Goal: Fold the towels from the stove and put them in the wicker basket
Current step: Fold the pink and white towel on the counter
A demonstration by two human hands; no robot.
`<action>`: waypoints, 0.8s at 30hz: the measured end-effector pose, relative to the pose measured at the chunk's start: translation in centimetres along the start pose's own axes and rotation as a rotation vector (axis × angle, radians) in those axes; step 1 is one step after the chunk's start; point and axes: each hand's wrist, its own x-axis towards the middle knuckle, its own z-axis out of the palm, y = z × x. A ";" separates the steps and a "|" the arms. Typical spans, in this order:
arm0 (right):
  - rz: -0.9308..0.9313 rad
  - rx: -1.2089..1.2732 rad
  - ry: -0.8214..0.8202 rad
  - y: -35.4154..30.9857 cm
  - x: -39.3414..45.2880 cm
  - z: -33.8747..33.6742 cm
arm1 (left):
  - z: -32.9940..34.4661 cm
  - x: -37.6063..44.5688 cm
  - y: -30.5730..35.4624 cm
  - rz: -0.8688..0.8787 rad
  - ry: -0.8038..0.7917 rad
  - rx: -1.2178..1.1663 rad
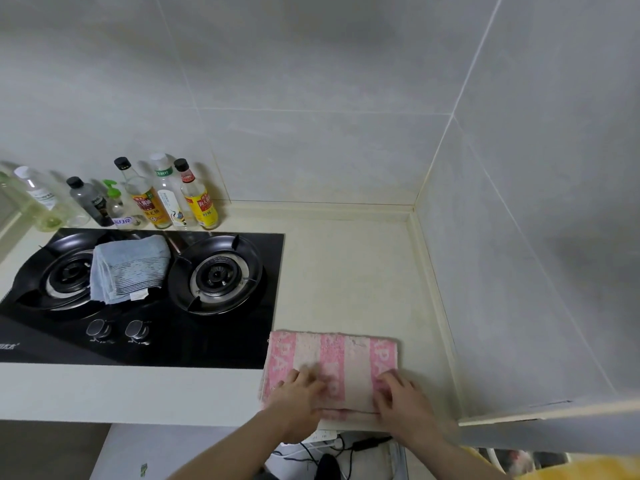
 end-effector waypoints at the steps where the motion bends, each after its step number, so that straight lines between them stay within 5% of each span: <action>1: 0.030 0.005 0.003 0.2 0.1 -0.1 | 0.0 -0.1 0.3 0.004 0.002 -0.002; 8: 0.393 0.355 0.177 0.6 2.5 0.0 | 0.3 -0.3 1.1 0.034 -0.014 0.028; 13: 0.568 0.675 0.125 0.7 3.6 -0.3 | 0.3 0.0 1.2 0.032 0.029 -0.052; 21: 0.607 0.916 -0.111 0.2 3.9 -0.3 | 1.2 -0.4 1.2 0.024 -0.035 -0.131; 24: 0.594 0.872 -0.063 -0.2 3.3 -1.2 | 0.9 -0.4 1.0 0.025 -0.007 -0.173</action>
